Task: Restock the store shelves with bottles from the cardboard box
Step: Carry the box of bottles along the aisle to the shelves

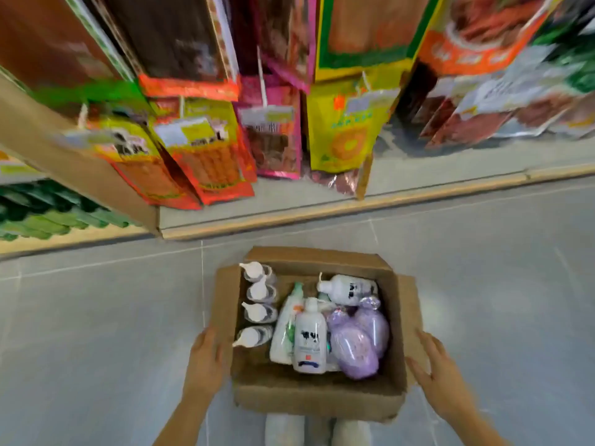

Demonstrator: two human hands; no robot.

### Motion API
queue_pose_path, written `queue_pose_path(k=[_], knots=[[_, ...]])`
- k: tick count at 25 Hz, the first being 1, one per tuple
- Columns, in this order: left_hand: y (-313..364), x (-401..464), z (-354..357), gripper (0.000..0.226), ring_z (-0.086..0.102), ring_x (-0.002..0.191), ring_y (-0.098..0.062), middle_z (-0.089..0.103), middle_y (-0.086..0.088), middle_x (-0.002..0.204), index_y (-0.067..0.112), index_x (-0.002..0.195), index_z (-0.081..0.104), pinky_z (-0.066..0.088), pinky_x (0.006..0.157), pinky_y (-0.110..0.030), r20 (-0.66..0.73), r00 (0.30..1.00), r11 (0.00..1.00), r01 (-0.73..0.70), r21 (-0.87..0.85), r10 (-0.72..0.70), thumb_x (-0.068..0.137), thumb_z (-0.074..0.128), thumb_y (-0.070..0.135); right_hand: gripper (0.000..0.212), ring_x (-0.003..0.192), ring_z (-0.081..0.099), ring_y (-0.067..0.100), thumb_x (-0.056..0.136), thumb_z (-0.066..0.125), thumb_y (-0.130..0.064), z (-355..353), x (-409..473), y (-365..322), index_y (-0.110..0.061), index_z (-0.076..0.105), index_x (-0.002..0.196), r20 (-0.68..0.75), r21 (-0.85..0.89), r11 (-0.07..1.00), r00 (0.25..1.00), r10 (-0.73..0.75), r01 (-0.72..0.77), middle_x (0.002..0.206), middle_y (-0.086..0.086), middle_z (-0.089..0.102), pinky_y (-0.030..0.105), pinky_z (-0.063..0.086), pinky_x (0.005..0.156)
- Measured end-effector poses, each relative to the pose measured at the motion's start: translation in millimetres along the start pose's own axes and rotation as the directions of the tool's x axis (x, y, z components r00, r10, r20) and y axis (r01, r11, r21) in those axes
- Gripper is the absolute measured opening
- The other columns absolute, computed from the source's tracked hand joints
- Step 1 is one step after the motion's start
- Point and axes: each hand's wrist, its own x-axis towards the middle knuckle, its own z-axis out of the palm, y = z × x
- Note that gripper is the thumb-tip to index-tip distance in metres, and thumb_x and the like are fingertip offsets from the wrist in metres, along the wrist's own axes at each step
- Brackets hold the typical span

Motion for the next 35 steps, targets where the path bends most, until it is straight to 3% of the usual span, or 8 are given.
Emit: queue_pose_path(k=[4,10,13,15,18,22,30,35], knots=[[-14,60,34,0.058,0.049,0.118,-0.020,0.048,0.000,0.134,0.023,0.147,0.023,0.035,0.099,-0.027,0.031,0.998,0.996,-0.061,-0.064,0.063,0.096,0.048,0.011,0.070,0.129,0.039,0.045,0.083,0.067,-0.018,42,53,16,-0.014,0.031,0.142,-0.071,-0.030,1.000,0.997,-0.001,-0.001,0.148,0.024,0.031,0.052,0.036,0.101],[-43,92,29,0.071,0.046,0.120,0.000,0.045,0.034,0.131,0.050,0.142,0.016,0.041,0.101,-0.019,0.230,0.951,0.974,-0.176,-0.141,0.206,0.092,0.057,0.020,0.094,0.123,0.045,0.047,0.091,0.047,-0.017,70,70,23,-0.083,-0.019,0.104,-0.066,0.078,0.997,0.998,-0.019,0.024,0.147,0.021,0.034,0.049,0.037,0.099],[-45,93,31,0.076,0.052,0.113,-0.007,0.048,0.016,0.134,0.056,0.141,0.007,0.044,0.098,-0.026,0.268,0.935,0.973,-0.227,-0.052,0.232,0.091,0.057,0.029,0.094,0.120,0.050,0.042,0.094,0.043,-0.009,70,71,22,-0.081,-0.015,0.111,-0.081,0.071,0.993,0.993,-0.085,0.091,0.144,0.015,0.042,0.047,0.038,0.098],[-46,88,37,0.074,0.061,0.078,-0.003,0.064,-0.002,0.096,0.052,0.143,0.006,0.050,0.084,-0.027,0.235,0.943,0.971,-0.239,-0.015,0.236,0.094,0.053,0.022,0.098,0.113,0.054,0.045,0.092,0.044,-0.006,72,72,22,-0.081,-0.017,0.109,-0.080,0.047,0.994,0.992,-0.092,0.096,0.136,0.022,0.049,0.046,0.042,0.093],[-43,85,42,0.076,0.042,0.047,-0.008,0.038,-0.001,0.054,0.039,0.146,0.009,0.041,0.059,-0.014,0.195,0.946,0.959,-0.275,0.066,0.258,0.092,0.048,0.001,0.105,0.098,0.060,0.049,0.089,0.046,-0.001,70,74,20,-0.081,-0.020,0.107,-0.112,0.020,0.997,0.991,-0.077,0.080,0.117,0.031,0.060,0.043,0.044,0.078],[-36,94,33,0.074,0.041,0.049,-0.010,0.037,0.002,0.054,0.039,0.144,0.002,0.038,0.050,-0.017,0.157,0.961,0.963,-0.246,0.112,0.227,0.094,0.045,0.005,0.112,0.072,0.061,0.048,0.082,0.049,0.007,56,77,11,-0.078,-0.019,0.113,-0.104,-0.053,0.995,0.990,-0.093,0.087,0.079,0.026,0.063,0.035,0.035,0.056],[-58,54,-35,0.076,0.045,0.050,-0.014,0.039,0.001,0.052,0.027,0.147,0.006,0.038,0.052,-0.021,0.105,0.993,0.988,-0.075,0.131,0.061,0.090,0.049,0.001,0.097,0.069,0.060,0.047,0.078,0.052,0.006,28,55,-65,-0.047,0.000,0.140,0.004,-0.219,0.963,0.987,-0.160,0.157,0.083,0.025,0.068,0.034,0.033,0.054],[-87,-8,-112,0.076,0.045,0.048,-0.016,0.040,0.000,0.052,0.029,0.148,0.007,0.037,0.050,-0.022,0.037,0.999,0.995,0.031,0.095,-0.035,0.090,0.049,0.001,0.105,0.070,0.060,0.046,0.079,0.053,0.004,19,23,-142,-0.066,-0.006,0.129,0.086,-0.251,0.924,0.958,-0.274,0.287,0.081,0.028,0.067,0.036,0.037,0.058]])
